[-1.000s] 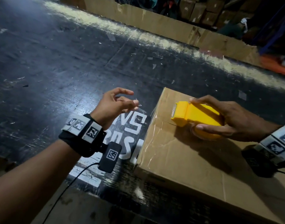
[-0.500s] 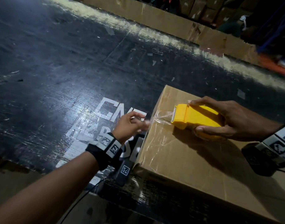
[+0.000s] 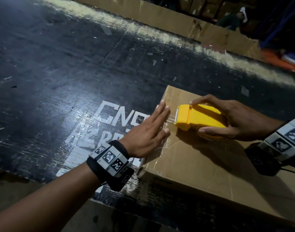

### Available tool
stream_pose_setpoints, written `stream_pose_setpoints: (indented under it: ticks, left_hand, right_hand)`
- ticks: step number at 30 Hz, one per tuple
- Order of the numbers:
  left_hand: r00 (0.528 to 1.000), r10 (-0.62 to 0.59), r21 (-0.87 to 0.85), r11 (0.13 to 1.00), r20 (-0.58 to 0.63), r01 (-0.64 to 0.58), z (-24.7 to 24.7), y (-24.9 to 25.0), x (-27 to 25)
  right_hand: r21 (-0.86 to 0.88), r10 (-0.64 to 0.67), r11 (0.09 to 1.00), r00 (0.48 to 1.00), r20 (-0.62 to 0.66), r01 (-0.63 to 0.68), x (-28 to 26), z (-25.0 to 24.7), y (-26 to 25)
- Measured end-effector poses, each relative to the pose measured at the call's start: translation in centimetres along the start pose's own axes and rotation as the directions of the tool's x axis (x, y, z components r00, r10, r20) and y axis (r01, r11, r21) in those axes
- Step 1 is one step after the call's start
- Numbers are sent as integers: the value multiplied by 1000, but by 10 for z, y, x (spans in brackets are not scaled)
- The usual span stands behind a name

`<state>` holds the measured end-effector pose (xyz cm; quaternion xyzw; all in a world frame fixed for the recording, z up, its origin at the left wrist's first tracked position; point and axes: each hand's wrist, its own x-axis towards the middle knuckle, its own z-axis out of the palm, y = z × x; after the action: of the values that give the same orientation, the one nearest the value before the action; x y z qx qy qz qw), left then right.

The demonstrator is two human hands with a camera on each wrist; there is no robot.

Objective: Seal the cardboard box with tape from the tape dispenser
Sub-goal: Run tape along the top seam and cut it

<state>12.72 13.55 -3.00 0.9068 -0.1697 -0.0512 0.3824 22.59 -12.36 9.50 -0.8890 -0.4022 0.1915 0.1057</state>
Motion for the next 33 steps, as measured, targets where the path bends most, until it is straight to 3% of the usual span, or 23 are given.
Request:
stream_pose_setpoints:
  ticks: [6,15,18,22,26,31,33]
  left_hand:
    - [999,-30,112,993,21,28,-6,4,0]
    - [990,-132,237,964,41,119,-10,17,0]
    - [979,-190,412,900,75,143,-15,29,1]
    - [933,-328,678,721,151,144,-21,67,12]
    - [880,-387,759,649,276,47,11,117,35]
    - [804,-529,853,519,272,53,23,139,44]
    - [810,-527,839,537,257,83,29,152,51]
  right_hand:
    - [19,-32,999,998,-55,33,-19,-1,9]
    - [-40,221,974,973,-70,-224,-197,-9,143]
    - [50,202,979,976,-87,-198,-205,-3,143]
    - [92,77,994,982,-174,-62,-195,3,143]
    - [91,25,996,979,-204,-7,-195,5,150]
    - [87,10,996,980,-198,7,-191,4,148]
    - [80,5,997,984,-180,10,-189,3,151]
